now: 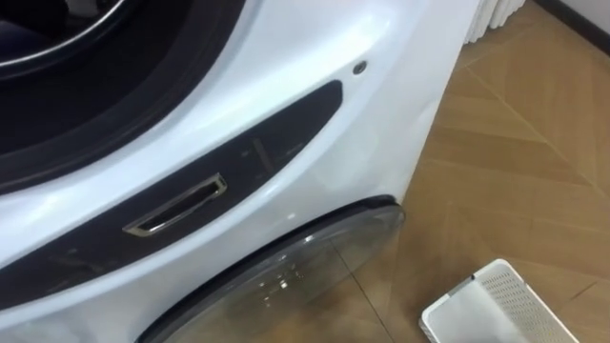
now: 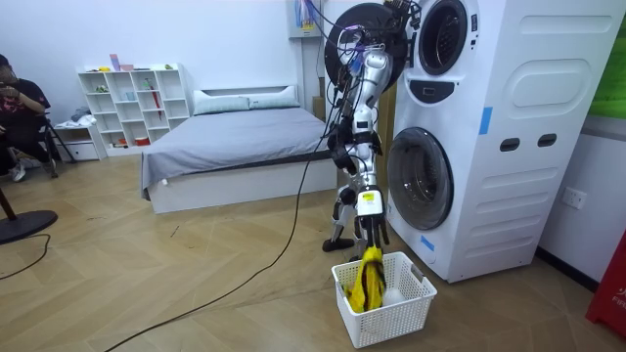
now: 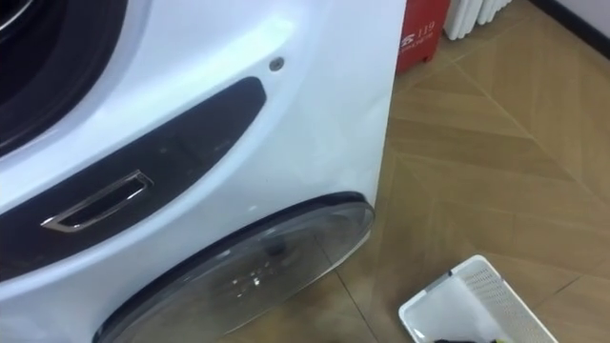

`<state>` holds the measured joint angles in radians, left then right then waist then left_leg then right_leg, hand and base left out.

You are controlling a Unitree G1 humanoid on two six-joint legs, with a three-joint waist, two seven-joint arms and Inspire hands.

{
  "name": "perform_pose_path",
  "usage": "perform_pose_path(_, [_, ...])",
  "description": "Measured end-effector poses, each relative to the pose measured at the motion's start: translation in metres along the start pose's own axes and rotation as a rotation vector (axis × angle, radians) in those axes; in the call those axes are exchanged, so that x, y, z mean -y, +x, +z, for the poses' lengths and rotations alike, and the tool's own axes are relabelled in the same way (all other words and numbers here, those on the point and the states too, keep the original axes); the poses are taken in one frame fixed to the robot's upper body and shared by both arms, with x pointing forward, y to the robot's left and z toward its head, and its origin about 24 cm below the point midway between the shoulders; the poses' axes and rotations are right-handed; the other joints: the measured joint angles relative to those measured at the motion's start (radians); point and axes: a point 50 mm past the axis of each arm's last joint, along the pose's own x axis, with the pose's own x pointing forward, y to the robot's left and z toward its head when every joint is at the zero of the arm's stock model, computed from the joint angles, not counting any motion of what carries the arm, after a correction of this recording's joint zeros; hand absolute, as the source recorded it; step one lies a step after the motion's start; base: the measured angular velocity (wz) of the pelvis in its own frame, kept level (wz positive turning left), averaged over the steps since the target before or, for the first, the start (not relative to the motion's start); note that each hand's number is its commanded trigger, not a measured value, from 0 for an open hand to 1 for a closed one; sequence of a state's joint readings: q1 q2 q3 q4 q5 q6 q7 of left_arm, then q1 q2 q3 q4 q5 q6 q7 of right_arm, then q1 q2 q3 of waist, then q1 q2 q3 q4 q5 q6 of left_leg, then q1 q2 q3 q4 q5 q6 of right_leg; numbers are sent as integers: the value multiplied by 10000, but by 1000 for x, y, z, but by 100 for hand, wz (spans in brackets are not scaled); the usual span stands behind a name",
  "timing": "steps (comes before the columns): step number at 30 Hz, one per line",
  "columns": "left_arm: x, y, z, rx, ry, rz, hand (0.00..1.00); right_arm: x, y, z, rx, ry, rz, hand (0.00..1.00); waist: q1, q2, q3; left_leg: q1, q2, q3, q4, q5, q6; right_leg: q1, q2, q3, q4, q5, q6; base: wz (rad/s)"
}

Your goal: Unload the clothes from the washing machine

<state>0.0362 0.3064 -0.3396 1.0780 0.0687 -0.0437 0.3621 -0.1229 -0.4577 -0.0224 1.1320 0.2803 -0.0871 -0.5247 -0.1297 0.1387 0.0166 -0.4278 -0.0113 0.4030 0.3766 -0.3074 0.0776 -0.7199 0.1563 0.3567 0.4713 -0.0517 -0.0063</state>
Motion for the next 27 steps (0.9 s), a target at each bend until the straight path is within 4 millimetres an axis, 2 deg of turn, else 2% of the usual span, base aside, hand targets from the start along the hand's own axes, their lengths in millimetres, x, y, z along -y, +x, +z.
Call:
perform_pose_path(9, [0,0,0,34,-16,5,0,2,0,-2,-27,-66,-34,0,-66,-220,-11,15,-20,5,24,0,2,31,10,54,-5,-16,47,0])
perform_pose_path(12, [0,0,0,55,-29,13,0,3,0,-4,-63,-94,-89,0,-110,-270,-4,15,-13,-50,105,1,5,61,-66,-13,98,-22,54,6])
perform_pose_path(18, [0,-1,-2,-36,-232,33,0,5,-2,-10,-146,-210,-143,0,-3,-511,-3,243,-19,-149,151,-14,20,298,-79,-37,130,-118,65,1])
perform_pose_path(21, [1,-2,-5,-80,-427,-10,0,2,-5,-18,-211,-342,-4,0,3,-623,-6,424,27,-322,47,-37,37,540,-129,-199,105,-129,41,13])
perform_pose_path(27, [7,-10,-23,-489,-481,-298,0,-13,-25,-56,-900,-1161,1236,0,147,-762,-51,1657,161,-801,-477,94,-149,1899,-215,-834,-440,-172,-197,20])
